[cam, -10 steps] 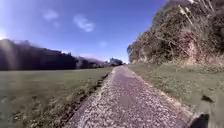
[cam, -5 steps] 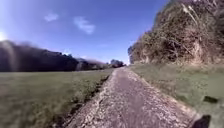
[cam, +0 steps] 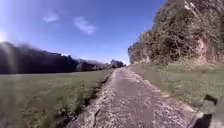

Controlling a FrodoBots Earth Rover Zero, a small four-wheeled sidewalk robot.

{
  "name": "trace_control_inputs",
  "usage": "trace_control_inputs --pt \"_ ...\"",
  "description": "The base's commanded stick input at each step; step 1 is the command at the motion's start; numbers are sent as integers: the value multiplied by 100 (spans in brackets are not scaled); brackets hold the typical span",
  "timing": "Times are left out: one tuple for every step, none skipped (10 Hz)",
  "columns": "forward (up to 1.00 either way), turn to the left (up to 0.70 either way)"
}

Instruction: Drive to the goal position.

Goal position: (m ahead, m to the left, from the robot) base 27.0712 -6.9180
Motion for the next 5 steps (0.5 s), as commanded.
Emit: trace_control_inputs --pt "85 0" --pt "85 0" --pt "85 0" --pt "85 0" --pt "85 0"
